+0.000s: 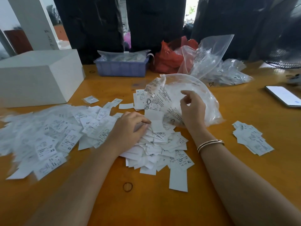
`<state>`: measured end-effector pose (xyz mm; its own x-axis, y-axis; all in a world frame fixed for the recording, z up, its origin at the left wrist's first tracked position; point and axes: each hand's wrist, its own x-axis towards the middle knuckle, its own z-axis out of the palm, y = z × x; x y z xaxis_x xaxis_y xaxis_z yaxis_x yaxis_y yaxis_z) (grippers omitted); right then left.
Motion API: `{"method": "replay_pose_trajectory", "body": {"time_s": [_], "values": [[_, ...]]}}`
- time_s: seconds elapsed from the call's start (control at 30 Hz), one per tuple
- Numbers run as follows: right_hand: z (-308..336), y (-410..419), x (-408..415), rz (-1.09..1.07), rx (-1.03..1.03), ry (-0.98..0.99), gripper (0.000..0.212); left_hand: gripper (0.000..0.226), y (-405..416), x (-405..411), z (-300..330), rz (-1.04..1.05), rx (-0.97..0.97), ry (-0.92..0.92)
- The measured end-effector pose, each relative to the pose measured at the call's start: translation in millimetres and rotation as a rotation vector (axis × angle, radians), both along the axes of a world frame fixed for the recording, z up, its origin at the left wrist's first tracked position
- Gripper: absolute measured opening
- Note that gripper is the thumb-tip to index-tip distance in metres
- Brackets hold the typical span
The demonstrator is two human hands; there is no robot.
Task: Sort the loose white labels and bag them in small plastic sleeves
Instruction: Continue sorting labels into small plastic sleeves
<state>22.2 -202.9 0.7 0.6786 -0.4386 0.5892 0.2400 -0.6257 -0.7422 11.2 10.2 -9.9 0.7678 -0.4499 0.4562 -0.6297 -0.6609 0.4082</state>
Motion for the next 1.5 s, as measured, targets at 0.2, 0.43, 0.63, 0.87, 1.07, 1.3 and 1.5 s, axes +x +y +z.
{"method": "replay_pose_trajectory", "body": {"time_s": [0.2, 0.43, 0.63, 0.87, 1.07, 1.3, 1.5], "values": [[2, 7, -3, 0.102, 0.055, -0.096, 0.034, 0.017, -1, 1, 1, 0.012, -0.085, -0.003], [10, 21, -18, 0.402, 0.279, -0.107, 0.020, 0.016, -3, 1, 2, 0.048, -0.288, 0.137], [2, 41, -29, 0.933, 0.441, 0.168, 0.008, 0.044, -4, -4, 15, -0.022, -0.523, 0.405], [1, 44, -26, 1.048, 0.545, 0.275, 0.008, 0.029, -4, -4, 17, -0.095, -0.693, 0.564], [3, 46, -24, 0.874, 0.410, 0.214, 0.012, 0.007, -3, 6, 13, -0.089, -0.765, 0.568], [0, 46, -20, 0.609, 0.167, 0.142, 0.013, 0.002, -3, 12, 8, -0.031, -0.877, 0.578], [-2, 38, -10, 0.122, -0.229, 0.113, 0.023, 0.023, 4, 15, 7, 0.014, -0.949, 0.551]]}}
